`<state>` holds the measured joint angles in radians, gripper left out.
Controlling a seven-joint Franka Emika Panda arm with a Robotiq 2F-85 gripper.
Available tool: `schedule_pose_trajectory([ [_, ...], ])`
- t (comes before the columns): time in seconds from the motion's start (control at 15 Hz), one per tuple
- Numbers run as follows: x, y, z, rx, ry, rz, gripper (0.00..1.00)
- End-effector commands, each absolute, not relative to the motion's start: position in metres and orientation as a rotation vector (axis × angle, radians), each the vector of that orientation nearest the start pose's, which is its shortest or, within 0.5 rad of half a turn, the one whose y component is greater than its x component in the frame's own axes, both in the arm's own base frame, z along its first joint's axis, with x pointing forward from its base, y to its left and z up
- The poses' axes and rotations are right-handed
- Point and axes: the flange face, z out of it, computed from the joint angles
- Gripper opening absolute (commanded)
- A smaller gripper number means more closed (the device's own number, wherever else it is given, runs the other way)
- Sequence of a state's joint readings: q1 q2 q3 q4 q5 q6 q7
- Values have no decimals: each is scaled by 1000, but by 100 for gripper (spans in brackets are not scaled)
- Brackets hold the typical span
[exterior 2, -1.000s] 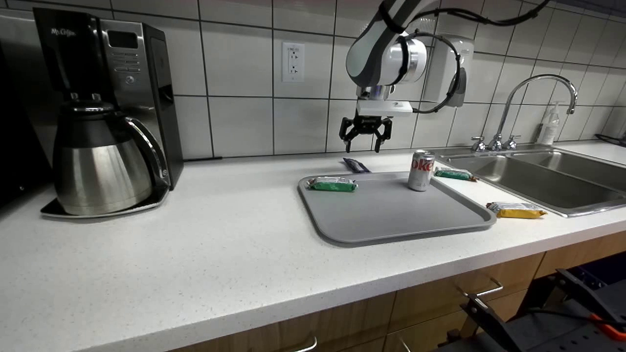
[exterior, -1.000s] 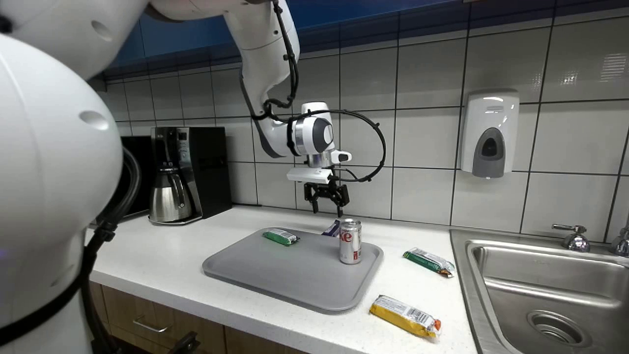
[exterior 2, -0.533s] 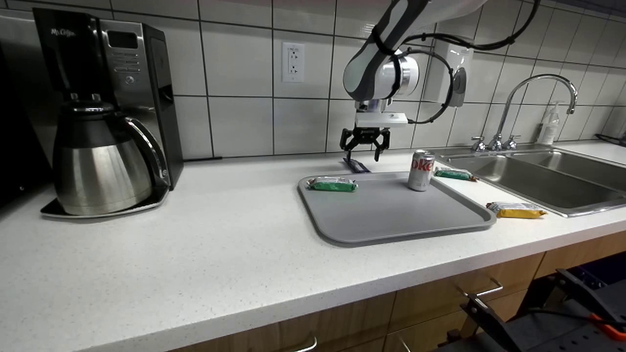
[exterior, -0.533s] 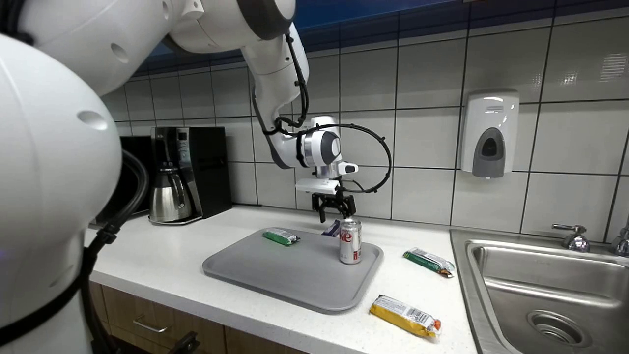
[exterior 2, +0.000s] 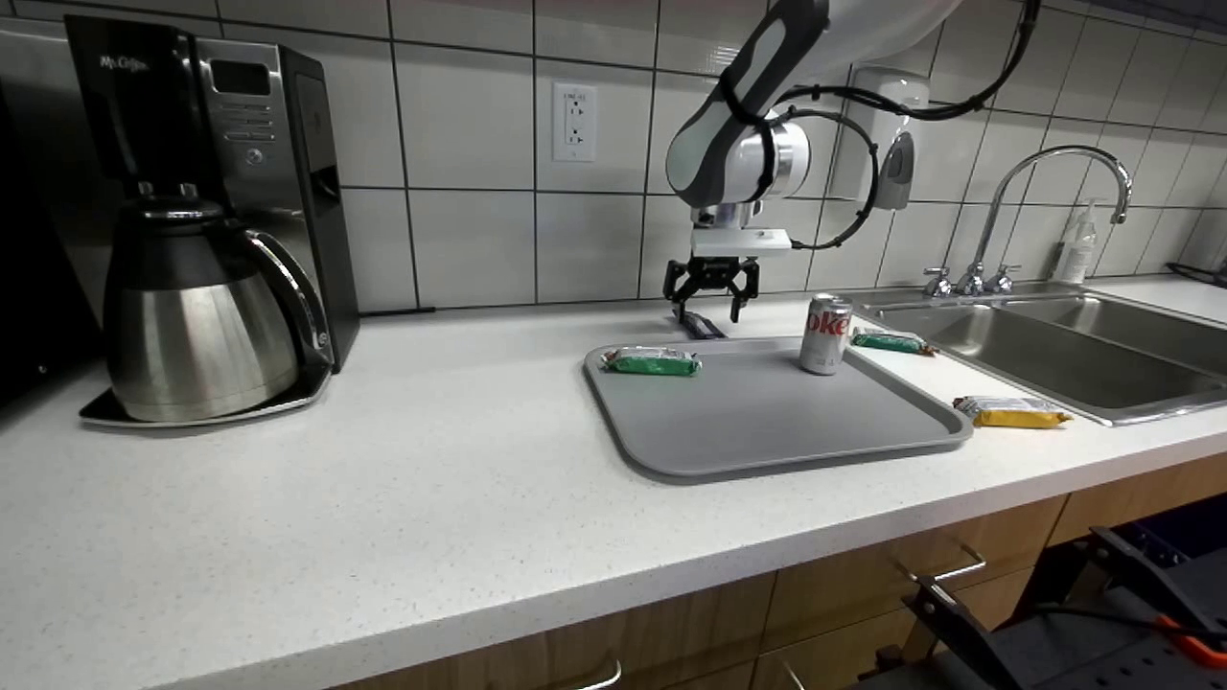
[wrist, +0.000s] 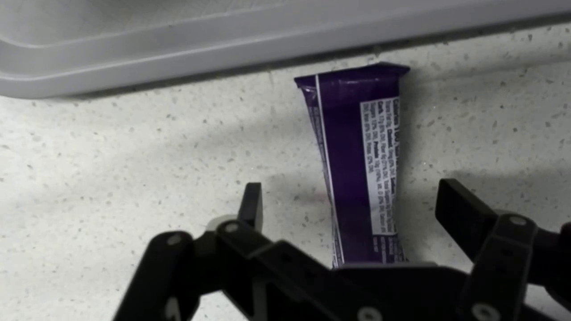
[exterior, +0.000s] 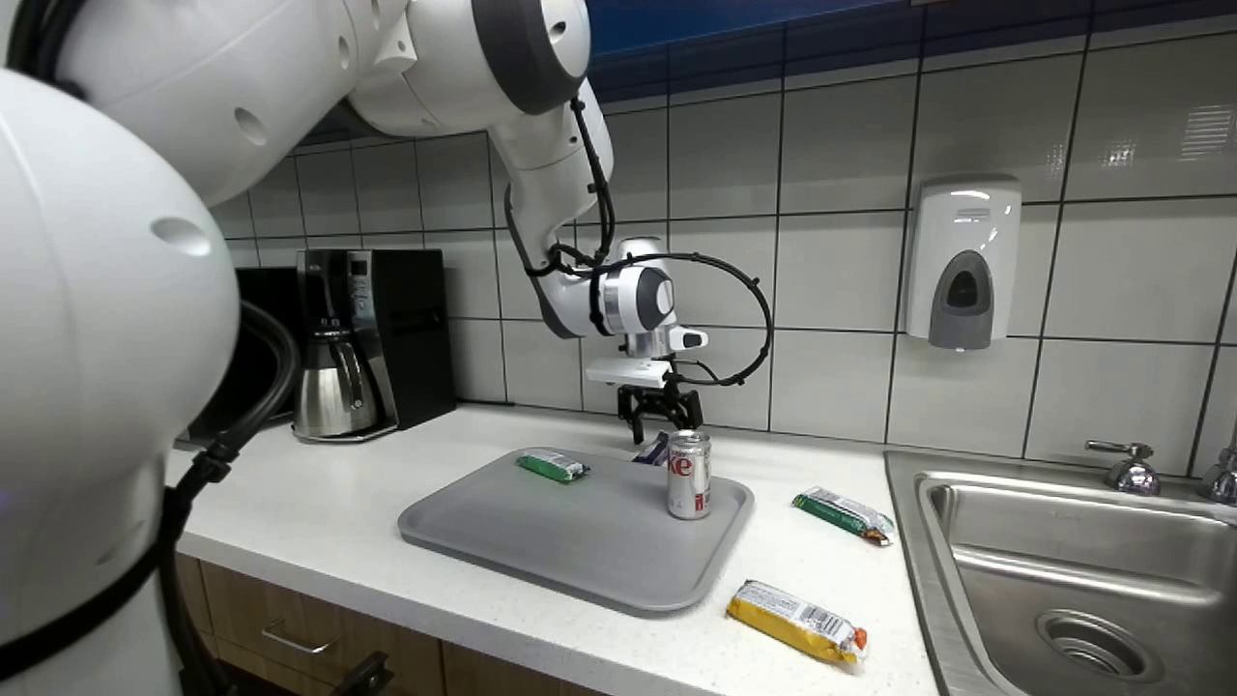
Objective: Put the chocolate bars on the tray
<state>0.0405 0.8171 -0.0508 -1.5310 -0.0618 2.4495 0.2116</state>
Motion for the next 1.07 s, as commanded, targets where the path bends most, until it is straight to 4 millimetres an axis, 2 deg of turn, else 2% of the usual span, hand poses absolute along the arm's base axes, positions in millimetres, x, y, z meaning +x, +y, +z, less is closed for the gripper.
schedule_pose_trajectory([
  [0.0,726,-5,181,-3188,245,-133,100],
  [0.27,728,-4,178,-3192,235,-123,100],
  [0.33,728,-4,178,-3192,233,-122,75],
  [0.4,729,-4,178,-3193,231,-124,74],
  [1.0,730,-5,185,-3198,234,-136,3],
])
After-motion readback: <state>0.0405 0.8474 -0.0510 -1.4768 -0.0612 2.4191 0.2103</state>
